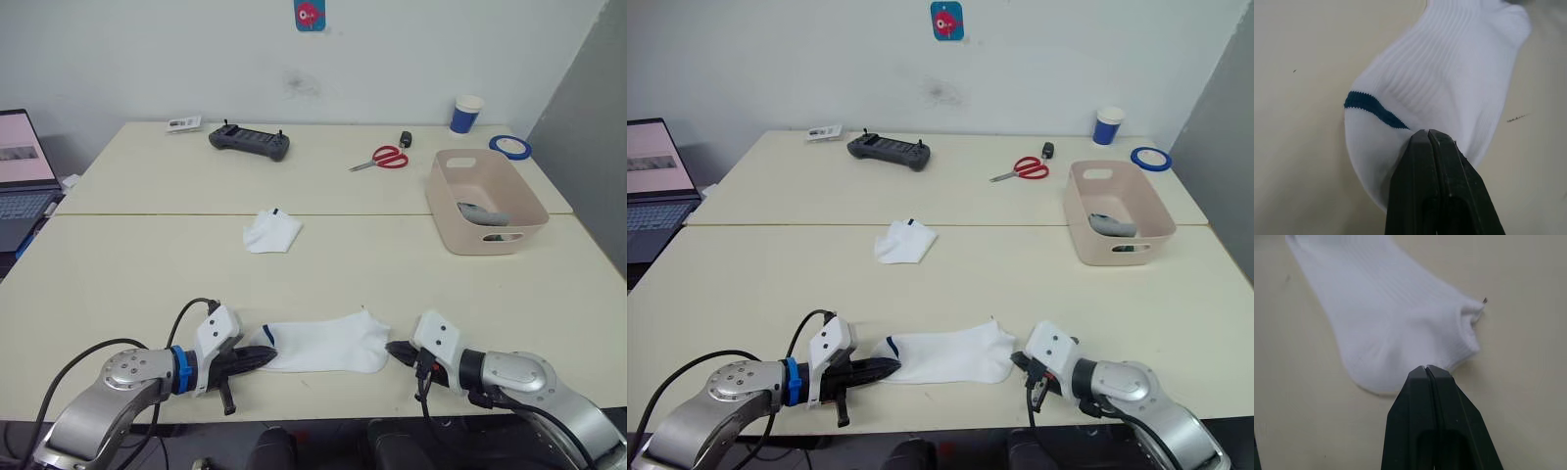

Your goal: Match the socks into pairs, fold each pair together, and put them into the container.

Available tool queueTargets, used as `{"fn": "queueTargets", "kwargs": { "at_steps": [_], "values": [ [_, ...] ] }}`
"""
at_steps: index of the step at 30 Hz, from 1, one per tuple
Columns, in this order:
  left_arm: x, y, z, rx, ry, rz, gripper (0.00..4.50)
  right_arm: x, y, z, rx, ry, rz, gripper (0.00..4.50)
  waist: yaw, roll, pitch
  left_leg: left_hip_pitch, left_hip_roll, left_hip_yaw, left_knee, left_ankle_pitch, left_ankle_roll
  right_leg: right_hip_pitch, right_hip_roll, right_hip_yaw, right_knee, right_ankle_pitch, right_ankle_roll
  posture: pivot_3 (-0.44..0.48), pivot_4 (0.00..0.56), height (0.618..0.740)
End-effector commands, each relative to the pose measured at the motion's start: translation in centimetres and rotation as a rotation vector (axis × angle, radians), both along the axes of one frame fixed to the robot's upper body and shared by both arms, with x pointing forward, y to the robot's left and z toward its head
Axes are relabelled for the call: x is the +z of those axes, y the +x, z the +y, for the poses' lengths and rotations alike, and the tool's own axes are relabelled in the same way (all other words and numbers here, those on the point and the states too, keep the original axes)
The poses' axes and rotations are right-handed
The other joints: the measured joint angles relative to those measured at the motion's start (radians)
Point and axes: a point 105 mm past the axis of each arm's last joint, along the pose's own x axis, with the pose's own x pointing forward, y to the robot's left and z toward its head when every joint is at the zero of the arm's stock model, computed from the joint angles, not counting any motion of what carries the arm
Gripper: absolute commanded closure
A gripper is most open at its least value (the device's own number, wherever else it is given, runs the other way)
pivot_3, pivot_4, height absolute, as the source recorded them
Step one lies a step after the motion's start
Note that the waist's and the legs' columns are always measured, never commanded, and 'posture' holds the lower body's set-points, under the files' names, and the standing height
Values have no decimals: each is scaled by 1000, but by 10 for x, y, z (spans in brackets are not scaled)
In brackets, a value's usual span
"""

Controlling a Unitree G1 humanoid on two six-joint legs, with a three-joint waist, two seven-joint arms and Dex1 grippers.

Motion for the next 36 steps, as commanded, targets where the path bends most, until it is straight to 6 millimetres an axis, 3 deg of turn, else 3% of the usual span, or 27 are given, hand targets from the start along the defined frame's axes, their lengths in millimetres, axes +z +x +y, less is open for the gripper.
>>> {"fn": "queueTargets", "kwargs": {
  "at_steps": [1,5,9,10,13,22,29,32,36],
  "values": [
    [38,22,12,121,-126,-73,4500,33,3,11,28,91,-81,4489,1,-1,0,0,0,0,0,0,0,0,0,0,0,1,1,0,150,740],
    [68,57,44,371,-243,-147,4500,60,19,22,-9,199,-133,4489,1,-1,0,0,-1,0,1,0,0,0,0,0,0,2,3,0,150,740],
    [75,93,68,597,-256,-184,4500,75,29,30,-17,249,-152,4489,1,-1,0,0,-1,-1,1,0,0,1,0,0,0,2,3,0,150,740],
    [75,101,72,646,-272,-180,4322,77,30,31,-11,253,-156,4498,3,-1,0,-1,-1,-1,1,0,0,0,0,0,-1,2,3,0,150,740],
    [69,123,79,751,-290,-142,3586,81,31,36,4,252,-173,4500,4,-2,0,-2,-1,-1,1,0,0,0,0,-1,-1,2,4,0,150,740],
    [59,166,63,765,-338,-48,703,87,33,41,0,249,-200,4500,3,-2,0,-2,-1,-2,1,0,0,0,1,-2,0,2,4,0,150,740],
    [48,191,44,738,-301,-6,703,88,32,43,-12,246,-210,4500,2,-2,0,-2,-2,-2,1,0,0,0,1,-2,0,2,4,0,150,740],
    [46,196,37,715,-306,-7,1328,88,32,43,-17,244,-213,4500,2,-2,0,-2,-2,-2,1,0,0,0,1,-2,0,2,4,0,150,740],
    [46,200,37,726,-336,-1,2620,88,32,43,-25,242,-213,4500,1,-2,0,-2,-2,-2,1,0,0,0,1,-2,0,2,4,0,150,740]
  ]
}}
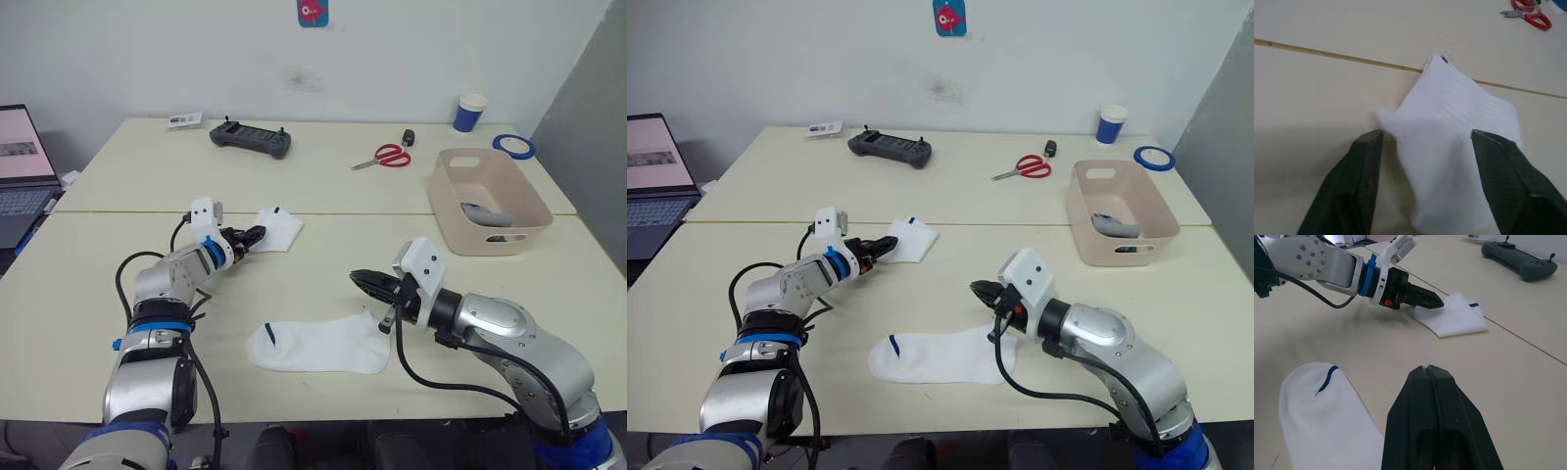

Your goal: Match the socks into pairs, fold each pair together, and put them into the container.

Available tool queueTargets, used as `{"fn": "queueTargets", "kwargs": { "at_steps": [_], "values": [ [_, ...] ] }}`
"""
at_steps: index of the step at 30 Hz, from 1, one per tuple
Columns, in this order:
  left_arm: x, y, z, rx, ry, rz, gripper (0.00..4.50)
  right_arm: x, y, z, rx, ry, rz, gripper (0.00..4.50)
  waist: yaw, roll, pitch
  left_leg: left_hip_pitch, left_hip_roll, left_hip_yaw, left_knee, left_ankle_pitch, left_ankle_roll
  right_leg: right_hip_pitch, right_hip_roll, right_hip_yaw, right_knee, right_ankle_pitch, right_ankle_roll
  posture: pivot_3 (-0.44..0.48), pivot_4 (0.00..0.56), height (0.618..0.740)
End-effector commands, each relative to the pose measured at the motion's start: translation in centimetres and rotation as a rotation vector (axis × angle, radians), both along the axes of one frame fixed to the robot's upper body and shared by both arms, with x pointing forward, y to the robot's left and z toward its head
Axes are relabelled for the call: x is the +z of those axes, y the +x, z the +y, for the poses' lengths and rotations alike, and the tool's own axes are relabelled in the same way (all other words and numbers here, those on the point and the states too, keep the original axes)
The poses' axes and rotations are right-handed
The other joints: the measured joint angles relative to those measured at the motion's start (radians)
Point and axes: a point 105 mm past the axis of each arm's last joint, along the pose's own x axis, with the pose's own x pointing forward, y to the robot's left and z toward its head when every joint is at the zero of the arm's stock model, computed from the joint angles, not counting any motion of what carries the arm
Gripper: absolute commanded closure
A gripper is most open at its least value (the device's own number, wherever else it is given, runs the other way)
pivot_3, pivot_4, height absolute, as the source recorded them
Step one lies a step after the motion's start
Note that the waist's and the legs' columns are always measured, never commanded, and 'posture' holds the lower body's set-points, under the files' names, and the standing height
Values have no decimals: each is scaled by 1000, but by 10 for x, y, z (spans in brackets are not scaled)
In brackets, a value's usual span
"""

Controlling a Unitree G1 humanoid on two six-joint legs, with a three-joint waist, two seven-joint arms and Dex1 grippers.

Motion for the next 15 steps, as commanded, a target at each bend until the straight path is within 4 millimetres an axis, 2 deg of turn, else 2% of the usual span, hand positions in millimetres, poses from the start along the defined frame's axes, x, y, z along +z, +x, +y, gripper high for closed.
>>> {"fn": "queueTargets", "kwargs": {
  "at_steps": [1,6,8,15],
  "values": [
    [10,4,1,-3,-8,-42,2921,11,-5,1,4,9,-54,4500,0,0,0,0,0,0,0,0,0,0,0,0,0,0,0,0,150,740],
    [27,4,1,11,-55,-152,4473,12,-4,0,-4,14,-63,4500,0,0,0,0,0,0,0,0,0,0,0,0,0,0,0,0,150,740],
    [34,3,2,22,-70,-185,4473,13,-3,0,-5,13,-65,4500,0,0,0,0,0,0,0,0,0,0,0,0,0,0,0,0,150,740],
    [126,-26,47,193,-120,-511,4473,12,-3,2,11,15,-65,4500,-3,-1,0,0,1,-1,0,0,0,0,0,0,0,0,0,0,150,740]
  ]
}}
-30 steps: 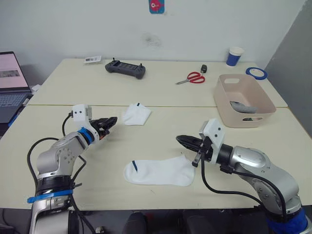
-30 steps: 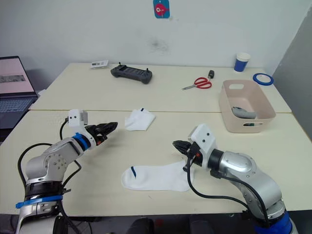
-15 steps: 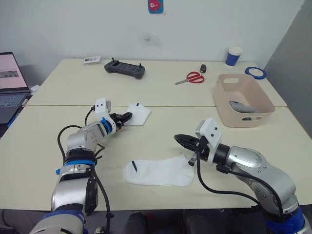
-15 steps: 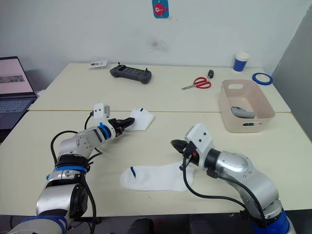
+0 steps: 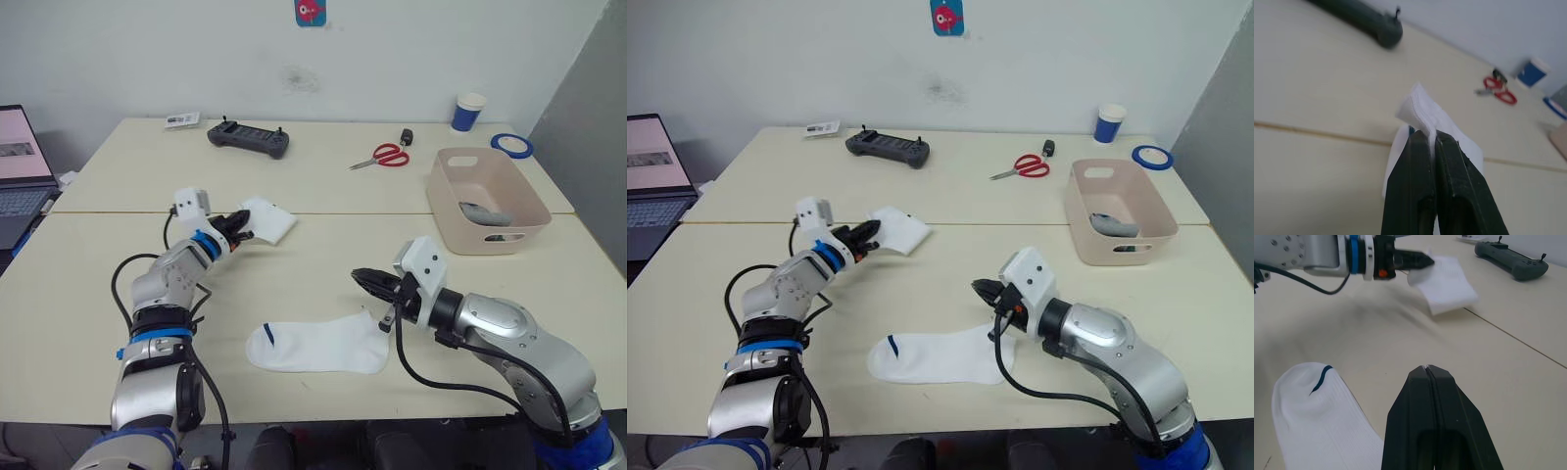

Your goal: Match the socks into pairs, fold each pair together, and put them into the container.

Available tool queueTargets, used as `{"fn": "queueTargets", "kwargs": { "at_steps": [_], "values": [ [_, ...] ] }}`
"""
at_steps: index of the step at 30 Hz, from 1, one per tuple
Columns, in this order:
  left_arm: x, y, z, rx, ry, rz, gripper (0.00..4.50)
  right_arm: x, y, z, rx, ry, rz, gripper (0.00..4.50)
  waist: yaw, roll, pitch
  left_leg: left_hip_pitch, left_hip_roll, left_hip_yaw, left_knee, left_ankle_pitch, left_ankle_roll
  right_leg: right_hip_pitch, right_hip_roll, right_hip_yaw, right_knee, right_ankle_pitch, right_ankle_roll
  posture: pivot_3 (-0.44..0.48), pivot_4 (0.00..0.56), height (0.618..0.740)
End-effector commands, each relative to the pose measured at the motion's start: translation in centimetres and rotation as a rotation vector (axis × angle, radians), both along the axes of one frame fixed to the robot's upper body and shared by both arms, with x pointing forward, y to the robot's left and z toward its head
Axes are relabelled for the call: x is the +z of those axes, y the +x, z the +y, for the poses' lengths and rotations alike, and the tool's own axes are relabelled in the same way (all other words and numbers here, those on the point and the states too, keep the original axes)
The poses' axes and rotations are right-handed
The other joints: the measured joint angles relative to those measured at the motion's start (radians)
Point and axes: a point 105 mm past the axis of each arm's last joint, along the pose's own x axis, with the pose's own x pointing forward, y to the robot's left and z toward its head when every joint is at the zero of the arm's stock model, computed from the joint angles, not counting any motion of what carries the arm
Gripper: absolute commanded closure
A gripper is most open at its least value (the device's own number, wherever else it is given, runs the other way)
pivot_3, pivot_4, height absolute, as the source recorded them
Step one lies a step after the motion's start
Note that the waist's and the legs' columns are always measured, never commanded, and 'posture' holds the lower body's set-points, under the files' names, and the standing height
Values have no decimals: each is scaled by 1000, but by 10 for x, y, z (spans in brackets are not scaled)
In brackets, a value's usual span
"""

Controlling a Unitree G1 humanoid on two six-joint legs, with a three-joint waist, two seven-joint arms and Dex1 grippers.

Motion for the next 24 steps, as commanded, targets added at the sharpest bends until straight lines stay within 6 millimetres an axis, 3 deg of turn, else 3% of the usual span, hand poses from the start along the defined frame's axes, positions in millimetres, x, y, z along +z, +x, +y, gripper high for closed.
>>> {"fn": "queueTargets", "kwargs": {
  "at_steps": [1,4,7,10,12,19,24],
  "values": [
    [71,-22,25,82,14,-237,4473,11,-4,3,29,15,-55,4500,1,0,0,0,0,0,0,0,0,0,0,0,0,0,0,0,150,740],
    [97,-38,25,78,112,-308,4473,11,-2,3,33,16,-57,4500,1,0,0,0,0,0,0,0,0,0,0,0,0,0,0,0,150,740],
    [103,-49,4,15,255,-323,4473,11,1,3,34,15,-60,4500,3,0,0,1,-1,1,0,0,0,1,-1,1,0,0,1,0,150,740],
    [76,-54,-33,-97,498,-271,4473,10,4,0,26,6,-60,4500,6,0,0,1,-1,1,1,0,0,1,-1,1,0,1,1,0,150,740],
    [49,-58,-57,-171,550,-221,4473,8,6,-5,11,-8,-59,4500,7,0,0,1,-2,1,1,0,0,2,-2,1,-1,1,1,0,150,740],
    [-35,-71,-125,-349,486,-29,4473,0,10,-33,-62,-95,-59,4500,5,0,0,0,-2,2,1,0,0,1,-1,2,-1,1,2,0,150,740],
    [-62,-69,-178,-445,426,38,4473,-3,9,-54,-120,-151,-58,4500,6,0,0,1,-2,2,1,0,0,1,0,2,-1,2,2,0,150,740]
  ]
}}
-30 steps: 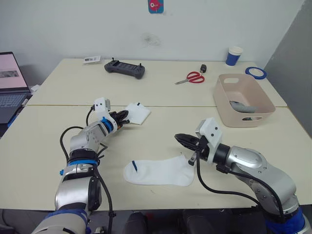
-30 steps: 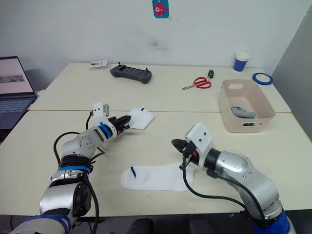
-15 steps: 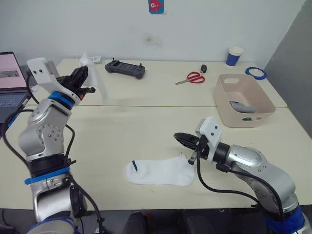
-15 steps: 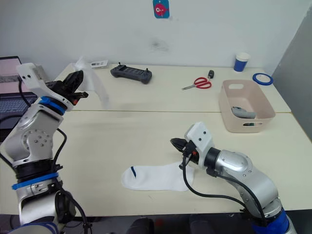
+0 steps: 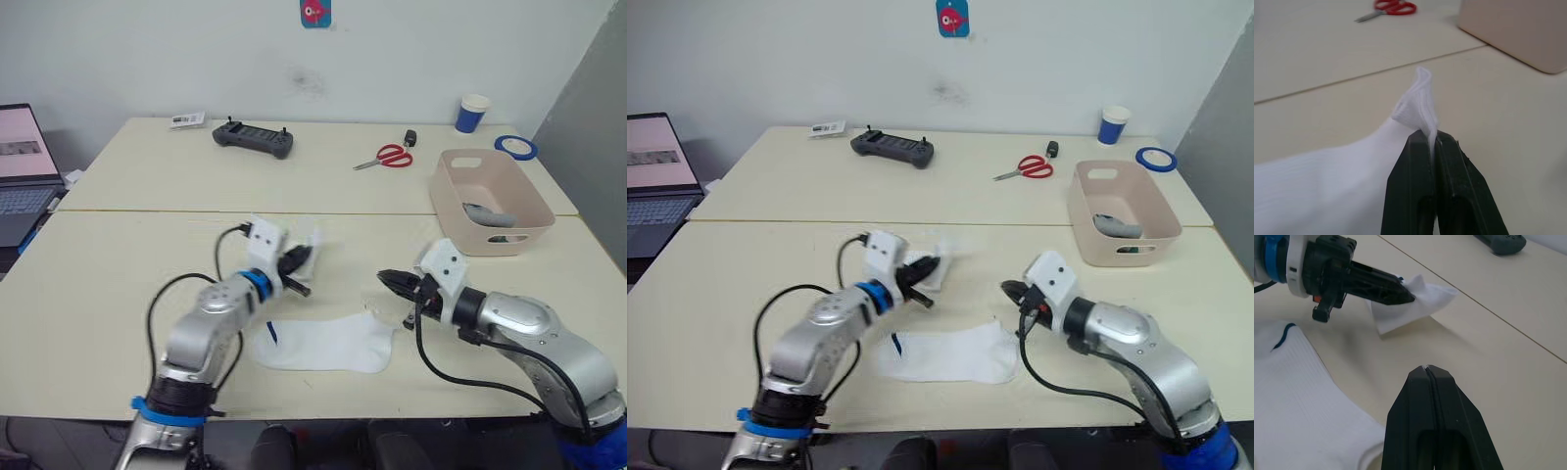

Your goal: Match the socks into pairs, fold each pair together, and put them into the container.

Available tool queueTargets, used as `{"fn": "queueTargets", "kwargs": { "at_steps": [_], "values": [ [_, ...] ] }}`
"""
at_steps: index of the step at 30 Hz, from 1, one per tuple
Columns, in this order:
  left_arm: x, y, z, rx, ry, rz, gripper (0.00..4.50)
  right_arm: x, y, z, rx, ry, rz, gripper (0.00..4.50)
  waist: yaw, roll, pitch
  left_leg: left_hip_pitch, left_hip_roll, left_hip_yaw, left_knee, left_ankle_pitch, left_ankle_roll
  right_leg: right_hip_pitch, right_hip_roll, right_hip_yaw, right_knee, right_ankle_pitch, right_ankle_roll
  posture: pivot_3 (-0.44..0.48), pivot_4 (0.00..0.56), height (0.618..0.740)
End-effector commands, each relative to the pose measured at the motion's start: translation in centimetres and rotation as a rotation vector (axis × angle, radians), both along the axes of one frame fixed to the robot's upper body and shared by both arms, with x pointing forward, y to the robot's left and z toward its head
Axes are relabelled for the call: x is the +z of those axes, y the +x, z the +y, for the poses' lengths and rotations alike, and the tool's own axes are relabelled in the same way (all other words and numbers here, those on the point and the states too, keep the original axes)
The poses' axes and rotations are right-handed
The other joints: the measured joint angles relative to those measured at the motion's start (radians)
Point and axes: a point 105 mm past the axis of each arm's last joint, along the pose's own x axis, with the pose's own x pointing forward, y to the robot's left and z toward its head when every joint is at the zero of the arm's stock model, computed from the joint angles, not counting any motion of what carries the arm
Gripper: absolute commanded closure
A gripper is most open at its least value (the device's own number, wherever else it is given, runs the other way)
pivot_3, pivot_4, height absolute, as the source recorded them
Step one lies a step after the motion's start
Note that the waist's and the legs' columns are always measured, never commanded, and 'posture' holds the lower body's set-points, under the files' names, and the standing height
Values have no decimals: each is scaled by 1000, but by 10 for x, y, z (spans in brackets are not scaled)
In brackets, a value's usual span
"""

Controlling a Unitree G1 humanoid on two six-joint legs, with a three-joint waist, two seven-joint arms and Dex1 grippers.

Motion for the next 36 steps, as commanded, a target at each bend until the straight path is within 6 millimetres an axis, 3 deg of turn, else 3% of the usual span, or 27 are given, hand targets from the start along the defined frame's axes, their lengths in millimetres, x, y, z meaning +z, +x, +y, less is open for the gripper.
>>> {"fn": "queueTargets", "kwargs": {
  "at_steps": [1,5,8,12,15,19,20,24,27,34,36],
  "values": [
    [0,2,-30,-45,-38,15,4473,11,-2,-10,-20,-18,-61,4500,0,0,0,0,0,0,0,0,0,0,0,0,0,0,0,0,150,740],
    [3,1,-46,-92,-81,33,4473,11,-3,-14,-48,-23,-64,4500,-6,0,0,0,0,1,0,0,0,0,0,1,0,0,0,0,150,740],
    [4,-3,-50,-127,-69,27,3825,10,-4,-16,-59,-27,-65,4500,-5,0,0,0,0,0,0,0,0,0,1,0,0,0,0,0,150,740],
    [24,-19,-51,-214,-61,-32,2600,8,-4,-17,-73,-29,-66,4500,-4,0,0,0,0,0,0,0,0,0,1,1,0,0,0,0,150,740],
    [46,-38,-42,-297,-95,-54,1720,8,-5,-15,-63,8,-49,4500,-4,0,0,0,0,0,0,0,0,0,1,1,0,0,0,0,150,740],
    [53,-45,-16,-295,-75,-45,444,7,-5,-12,-53,21,-41,4500,-5,0,0,0,1,0,0,0,0,0,1,0,0,0,0,0,150,740],
    [52,-36,4,-226,-58,-48,158,6,-2,-13,-74,29,-46,4500,-6,0,0,1,1,0,0,0,0,0,1,0,0,0,0,0,150,740],
    [48,-4,76,24,16,-38,0,-3,12,-12,-149,50,-15,3583,-7,1,0,1,1,0,0,0,0,0,1,0,1,1,-1,0,150,740],
    [41,10,106,97,21,-8,0,-9,22,-4,-182,62,7,2510,-4,1,0,1,1,0,0,0,0,-1,1,0,0,1,-1,0,150,740],
    [18,28,112,69,10,92,0,-20,49,12,-253,79,22,57,1,0,0,-1,0,0,0,0,0,-2,0,0,-1,1,-1,0,150,740],
    [13,34,105,42,-1,118,0,-24,57,13,-276,83,30,57,0,0,0,-1,1,0,0,0,0,-2,0,-1,-1,1,-1,0,150,740]
  ]
}}
